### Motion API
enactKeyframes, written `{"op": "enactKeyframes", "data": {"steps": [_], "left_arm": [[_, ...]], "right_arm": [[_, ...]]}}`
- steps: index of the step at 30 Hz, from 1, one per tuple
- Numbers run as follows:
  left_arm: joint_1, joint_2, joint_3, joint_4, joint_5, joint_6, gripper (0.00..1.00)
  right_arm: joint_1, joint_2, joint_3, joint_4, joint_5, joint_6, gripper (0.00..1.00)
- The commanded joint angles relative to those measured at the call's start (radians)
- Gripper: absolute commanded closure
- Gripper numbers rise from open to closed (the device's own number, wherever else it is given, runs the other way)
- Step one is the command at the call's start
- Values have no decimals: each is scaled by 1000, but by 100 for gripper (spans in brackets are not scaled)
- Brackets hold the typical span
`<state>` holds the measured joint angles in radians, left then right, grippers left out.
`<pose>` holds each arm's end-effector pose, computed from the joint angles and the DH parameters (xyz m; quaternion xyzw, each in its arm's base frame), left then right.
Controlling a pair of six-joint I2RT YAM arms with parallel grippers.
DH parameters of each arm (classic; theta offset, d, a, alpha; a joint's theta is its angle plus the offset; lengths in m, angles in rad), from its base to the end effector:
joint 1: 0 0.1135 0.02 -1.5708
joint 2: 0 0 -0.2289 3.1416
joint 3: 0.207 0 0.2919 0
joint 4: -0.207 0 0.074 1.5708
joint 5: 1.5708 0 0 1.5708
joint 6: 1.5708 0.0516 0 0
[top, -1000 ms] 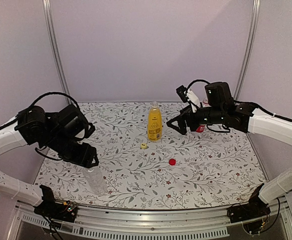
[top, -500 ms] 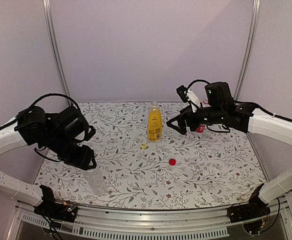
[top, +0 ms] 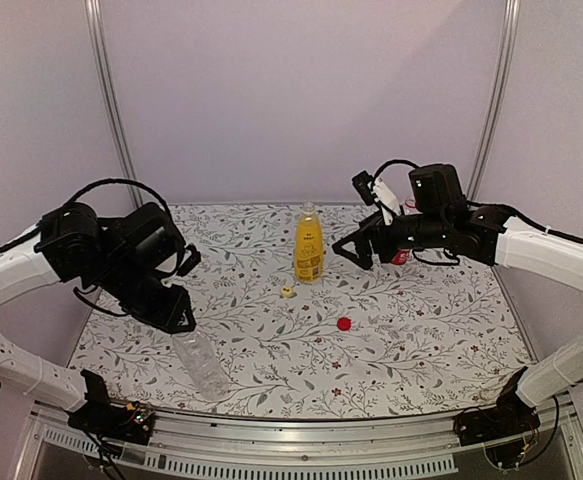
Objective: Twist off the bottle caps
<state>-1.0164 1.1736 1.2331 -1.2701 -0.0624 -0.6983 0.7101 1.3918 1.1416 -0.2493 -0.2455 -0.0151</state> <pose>0.1382 -0.2171 0.2840 0.1502 0.9718 -0.1153 0.1404 0.2798 0.2571 0.2667 -0.3612 0.7758 0.2715 0.4404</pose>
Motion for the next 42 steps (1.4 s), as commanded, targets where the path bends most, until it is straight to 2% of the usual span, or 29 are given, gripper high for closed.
{"op": "enactKeyframes", "data": {"steps": [1,5,10,17,23,29,36,42], "left_arm": [[-17,17,40,2,8,46,79],[-17,36,78,98,39,126,87],[-9,97,165,275,73,255,100],[56,225,325,437,263,392,100],[104,317,465,483,370,460,100],[138,354,516,525,495,465,100],[179,361,520,548,576,455,100],[194,359,512,557,605,447,100]], "right_arm": [[-6,-15,18,-18,-11,9,1],[-6,-12,26,-2,-61,6,1],[19,-7,30,48,-237,-15,1],[80,-7,65,-17,-431,-128,1],[86,-26,66,-35,-463,-167,1],[89,-6,101,-83,-446,-207,3],[89,21,104,-90,-437,-224,9],[89,40,121,-97,-433,-228,21]]}}
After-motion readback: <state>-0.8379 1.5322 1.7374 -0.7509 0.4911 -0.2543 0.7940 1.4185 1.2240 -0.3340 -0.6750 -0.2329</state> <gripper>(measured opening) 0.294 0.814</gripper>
